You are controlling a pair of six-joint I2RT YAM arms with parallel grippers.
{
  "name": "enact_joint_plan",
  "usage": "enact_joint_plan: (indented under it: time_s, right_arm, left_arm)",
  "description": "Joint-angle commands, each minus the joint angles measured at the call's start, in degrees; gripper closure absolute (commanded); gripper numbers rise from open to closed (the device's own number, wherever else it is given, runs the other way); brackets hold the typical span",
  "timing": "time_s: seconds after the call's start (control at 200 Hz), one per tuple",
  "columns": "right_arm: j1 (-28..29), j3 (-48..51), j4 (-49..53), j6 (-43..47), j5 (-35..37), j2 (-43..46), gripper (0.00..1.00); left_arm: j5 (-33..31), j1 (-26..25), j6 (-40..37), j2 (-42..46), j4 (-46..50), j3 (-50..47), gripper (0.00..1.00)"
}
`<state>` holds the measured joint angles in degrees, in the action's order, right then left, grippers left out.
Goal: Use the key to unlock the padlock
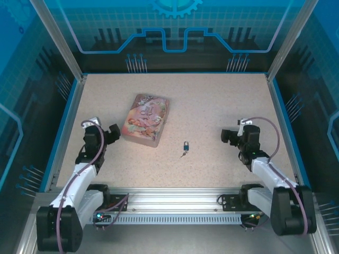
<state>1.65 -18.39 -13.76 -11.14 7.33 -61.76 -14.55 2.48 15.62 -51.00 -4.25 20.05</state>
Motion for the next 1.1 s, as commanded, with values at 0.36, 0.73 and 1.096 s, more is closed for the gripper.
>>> enact_joint_plan:
  time_s: [0.36, 0.73, 1.096]
  right_arm:
    - [-2.9, 2.0, -43.8, 7.5, -9.0, -23.1, 0.0]
    - [0.9, -6.1, -29.8, 11.2, -5.4, -24.4, 0.0]
    - [1.8, -6.4, -29.4, 11.8, -4.1, -24.4, 0.0]
  left_arm:
    - [11.8, 0.1, -10.4, -20.2, -44.3, -6.5, 0.01]
    - [15.5, 0.0, -13.9, -37.5, -59.4, -4.3, 0.01]
    - [13.8, -0.6, -14.3, -37.8, -49.2, 1.4, 0.01]
